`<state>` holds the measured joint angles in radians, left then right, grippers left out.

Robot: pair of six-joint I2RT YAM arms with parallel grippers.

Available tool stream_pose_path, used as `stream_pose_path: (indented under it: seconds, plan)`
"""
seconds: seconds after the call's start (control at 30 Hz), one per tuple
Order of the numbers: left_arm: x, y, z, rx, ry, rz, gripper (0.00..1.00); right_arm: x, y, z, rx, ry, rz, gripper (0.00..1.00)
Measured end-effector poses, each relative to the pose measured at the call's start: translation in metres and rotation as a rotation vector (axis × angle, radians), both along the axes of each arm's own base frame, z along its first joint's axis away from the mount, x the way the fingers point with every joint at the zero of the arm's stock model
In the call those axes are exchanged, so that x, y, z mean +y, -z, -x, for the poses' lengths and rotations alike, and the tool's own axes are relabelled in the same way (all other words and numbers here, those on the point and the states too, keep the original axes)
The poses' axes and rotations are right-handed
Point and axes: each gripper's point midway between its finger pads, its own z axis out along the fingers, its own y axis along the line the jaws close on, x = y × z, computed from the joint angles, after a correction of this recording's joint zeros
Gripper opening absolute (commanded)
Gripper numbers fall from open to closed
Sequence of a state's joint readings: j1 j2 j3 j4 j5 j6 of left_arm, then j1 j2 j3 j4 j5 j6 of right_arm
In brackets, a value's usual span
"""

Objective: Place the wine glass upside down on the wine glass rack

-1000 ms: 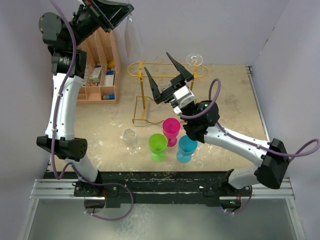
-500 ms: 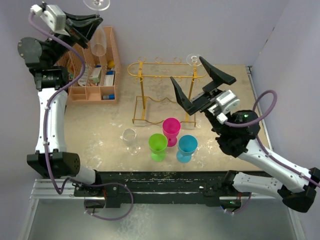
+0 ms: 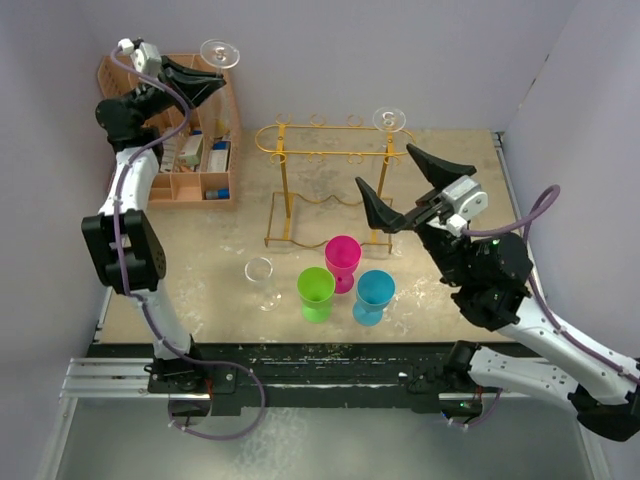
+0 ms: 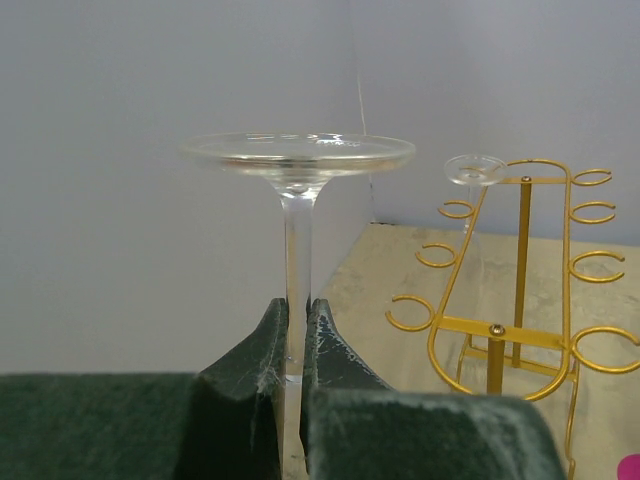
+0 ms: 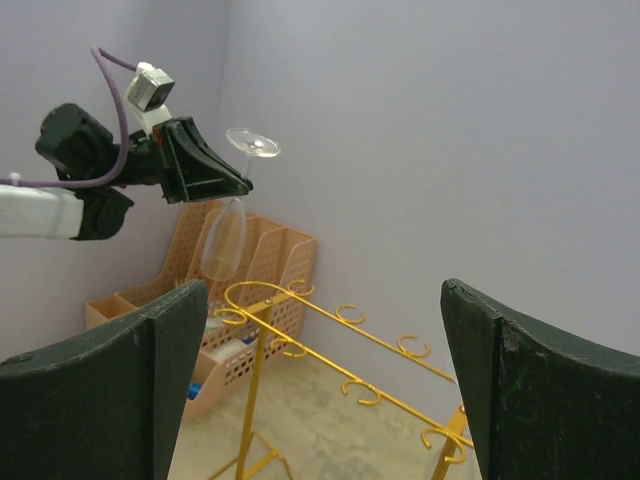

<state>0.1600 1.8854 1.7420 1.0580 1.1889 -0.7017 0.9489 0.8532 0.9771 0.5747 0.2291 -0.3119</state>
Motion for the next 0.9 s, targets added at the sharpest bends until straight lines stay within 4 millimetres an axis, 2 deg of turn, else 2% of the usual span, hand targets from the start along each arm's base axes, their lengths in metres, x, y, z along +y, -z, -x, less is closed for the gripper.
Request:
stream_pose_path:
  seconds: [0.2, 0.4, 0.63, 0.9]
  plan:
    - [0.001, 0.038, -0.028, 0.044, 0.105, 0.04, 0.0, -0.028, 0.003, 0.003, 0.076, 0.053, -0.056, 1.0]
    - [-0.022, 0.071, -0.045, 0.094, 0.193, 0.048, 0.0, -0.048, 0.003, 0.0, 0.115, 0.124, -0.104, 1.0]
    - [-0.053, 0.095, -0.051, 0.112, 0.259, 0.041, 0.0, -0.033, 0.001, -0.015, 0.137, 0.155, -0.059, 1.0]
    - [-0.071, 0.116, -0.051, 0.109, 0.28, 0.02, 0.0, -0.011, 0.019, -0.033, 0.168, 0.176, 0.044, 1.0]
